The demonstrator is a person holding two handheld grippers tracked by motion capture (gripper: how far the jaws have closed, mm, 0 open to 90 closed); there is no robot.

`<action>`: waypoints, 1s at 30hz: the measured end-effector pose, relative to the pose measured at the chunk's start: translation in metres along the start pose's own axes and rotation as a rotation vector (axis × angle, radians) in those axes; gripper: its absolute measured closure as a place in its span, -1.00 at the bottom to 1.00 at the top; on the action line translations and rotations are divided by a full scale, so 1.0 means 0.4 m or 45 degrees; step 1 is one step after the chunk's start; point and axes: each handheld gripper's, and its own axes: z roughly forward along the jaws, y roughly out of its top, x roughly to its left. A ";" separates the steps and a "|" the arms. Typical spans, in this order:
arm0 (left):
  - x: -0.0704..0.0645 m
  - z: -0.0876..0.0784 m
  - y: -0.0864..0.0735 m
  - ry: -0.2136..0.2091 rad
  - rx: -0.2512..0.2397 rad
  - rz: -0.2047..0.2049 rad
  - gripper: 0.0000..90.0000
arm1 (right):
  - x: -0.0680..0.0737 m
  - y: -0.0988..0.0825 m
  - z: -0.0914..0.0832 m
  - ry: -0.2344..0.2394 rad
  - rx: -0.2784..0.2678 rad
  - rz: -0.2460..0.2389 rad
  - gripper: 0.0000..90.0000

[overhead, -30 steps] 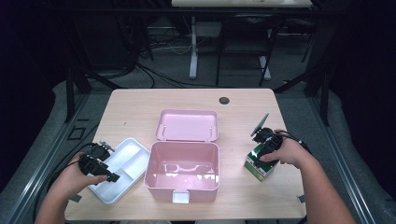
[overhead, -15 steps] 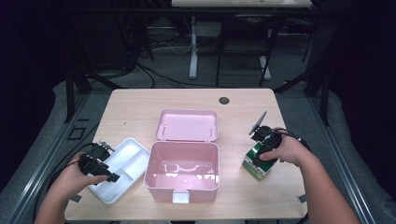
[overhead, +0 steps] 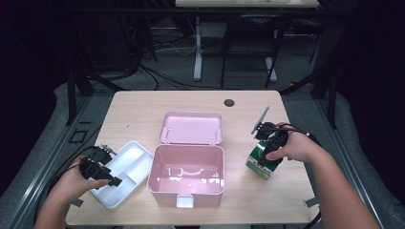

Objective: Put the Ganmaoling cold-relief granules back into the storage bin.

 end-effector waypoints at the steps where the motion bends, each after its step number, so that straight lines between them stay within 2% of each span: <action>1: 0.000 0.000 0.000 -0.002 -0.002 -0.002 -0.23 | 0.004 0.002 -0.007 -0.001 0.000 -0.026 -0.64; 2: 0.001 0.000 0.000 -0.002 -0.001 0.000 -0.23 | 0.007 0.004 -0.012 -0.002 0.003 -0.038 -0.64; 6: 0.003 0.002 0.000 -0.001 0.003 0.006 -0.23 | 0.019 0.011 -0.031 -0.025 0.011 -0.156 -0.64; 9: 0.003 0.001 0.001 -0.007 -0.002 0.005 -0.23 | 0.029 0.015 -0.041 -0.016 0.018 -0.248 -0.64; 12: 0.003 0.000 0.000 -0.006 -0.002 0.006 -0.23 | 0.040 0.018 -0.049 0.003 0.023 -0.306 -0.64; 16: 0.005 0.003 0.000 -0.010 -0.003 0.006 -0.23 | 0.057 0.027 -0.066 0.031 0.030 -0.329 -0.64; 21: 0.003 0.005 0.001 -0.011 0.004 0.008 -0.23 | 0.083 0.042 -0.094 0.025 0.034 -0.387 -0.64; 22: 0.005 0.004 0.002 -0.011 0.001 0.025 -0.23 | 0.090 0.046 -0.101 0.026 0.033 -0.402 -0.64; 30: 0.002 0.004 0.001 -0.012 0.004 0.009 -0.23 | 0.127 0.073 -0.150 0.029 0.025 -0.483 -0.64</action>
